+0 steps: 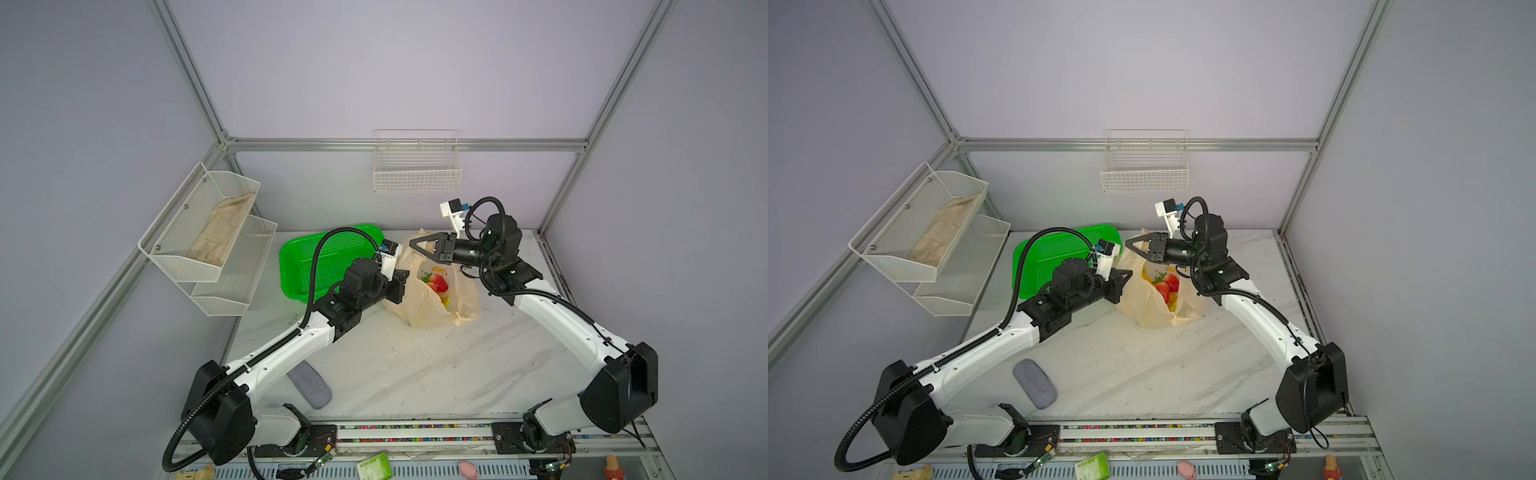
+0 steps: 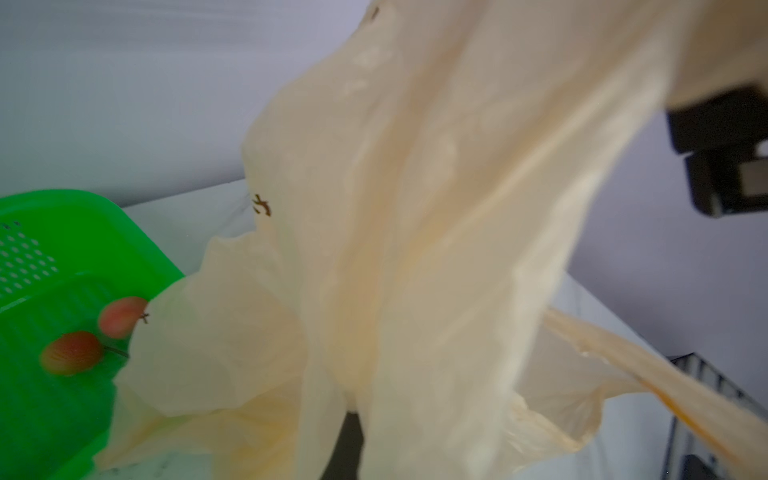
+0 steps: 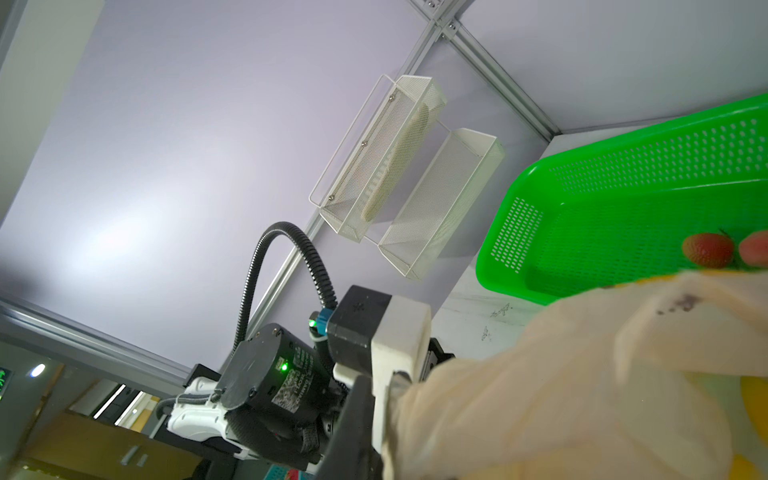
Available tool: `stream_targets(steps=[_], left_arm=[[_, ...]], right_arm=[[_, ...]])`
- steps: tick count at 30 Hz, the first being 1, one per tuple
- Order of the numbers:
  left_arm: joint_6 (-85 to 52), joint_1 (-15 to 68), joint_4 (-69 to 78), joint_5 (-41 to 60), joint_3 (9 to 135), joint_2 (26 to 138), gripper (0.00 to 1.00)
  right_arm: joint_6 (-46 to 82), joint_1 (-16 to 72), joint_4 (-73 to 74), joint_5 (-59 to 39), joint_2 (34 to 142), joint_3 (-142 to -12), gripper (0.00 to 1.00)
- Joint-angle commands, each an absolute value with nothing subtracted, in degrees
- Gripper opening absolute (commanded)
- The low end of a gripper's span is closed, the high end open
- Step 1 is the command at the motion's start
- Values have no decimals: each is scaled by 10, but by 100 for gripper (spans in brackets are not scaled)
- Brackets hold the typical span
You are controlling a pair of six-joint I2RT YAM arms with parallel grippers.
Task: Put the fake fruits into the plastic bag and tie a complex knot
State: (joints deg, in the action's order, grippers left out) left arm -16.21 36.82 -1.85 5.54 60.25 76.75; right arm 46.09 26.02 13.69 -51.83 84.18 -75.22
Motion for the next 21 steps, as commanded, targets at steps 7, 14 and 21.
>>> stream_targets(steps=[7,14,21], left_arm=[[-255,331,49,162,582,734,0],[-262,319,50,179,562,726,0],[-261,315,49,190,561,731,0]], right_arm=[[263,195,36,-535,790,-745,56],[120,193,14,-478,732,-698,64],[-10,194,38,-441,678,-651,68]])
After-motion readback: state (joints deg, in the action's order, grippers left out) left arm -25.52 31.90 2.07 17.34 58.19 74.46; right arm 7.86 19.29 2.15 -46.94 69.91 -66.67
